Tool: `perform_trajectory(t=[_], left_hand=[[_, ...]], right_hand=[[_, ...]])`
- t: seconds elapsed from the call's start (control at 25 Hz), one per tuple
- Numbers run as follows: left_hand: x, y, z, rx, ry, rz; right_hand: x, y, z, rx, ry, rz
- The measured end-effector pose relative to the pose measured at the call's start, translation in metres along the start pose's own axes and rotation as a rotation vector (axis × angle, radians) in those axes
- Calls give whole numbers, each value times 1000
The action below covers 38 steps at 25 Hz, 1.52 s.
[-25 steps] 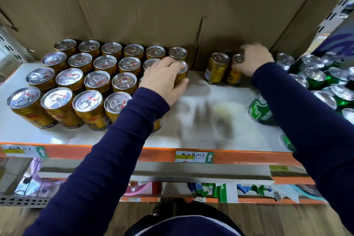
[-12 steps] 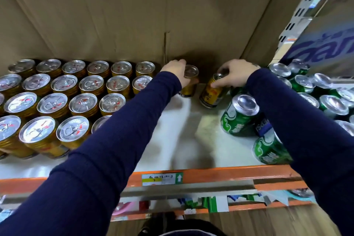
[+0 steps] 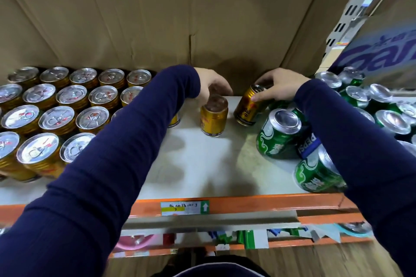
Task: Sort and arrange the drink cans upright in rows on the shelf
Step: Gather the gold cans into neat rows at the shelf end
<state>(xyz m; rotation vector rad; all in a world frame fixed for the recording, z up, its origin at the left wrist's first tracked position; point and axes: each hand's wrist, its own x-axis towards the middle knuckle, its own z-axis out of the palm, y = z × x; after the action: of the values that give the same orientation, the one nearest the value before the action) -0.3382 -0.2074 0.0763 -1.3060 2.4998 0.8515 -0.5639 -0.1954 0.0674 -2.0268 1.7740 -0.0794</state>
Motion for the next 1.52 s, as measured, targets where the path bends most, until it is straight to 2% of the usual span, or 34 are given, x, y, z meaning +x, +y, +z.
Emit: perform_trajectory(t=[0.12,0.28,0.4,0.56,0.72,0.84,1.36,1.52], left_hand=[[-5,5,10,28,34,-34],[-17,0,27,156,252,-23],[-37,-2,31,315,357,-119],[-74,-11,33,521,412,-269],[-104,-20,34,526,458,-418],[-109,-25,42,451,406,-514],[-122,-48,55,201,412,-325],[-123,-51,67,177,512,-302]], right_hand=[[-1,-6,3,-33,9,-47],[-7,-16,11,-66,9,-80],[-17,-25,15,-98,45,-99],[-35,-49,25,-126,37,-137],[-52,-81,44,-104,52,-143],[-61,-93,59,-116,99,-106],[-107,-100,90,45,141,-95],[-114,-97,102,94,221,-58]])
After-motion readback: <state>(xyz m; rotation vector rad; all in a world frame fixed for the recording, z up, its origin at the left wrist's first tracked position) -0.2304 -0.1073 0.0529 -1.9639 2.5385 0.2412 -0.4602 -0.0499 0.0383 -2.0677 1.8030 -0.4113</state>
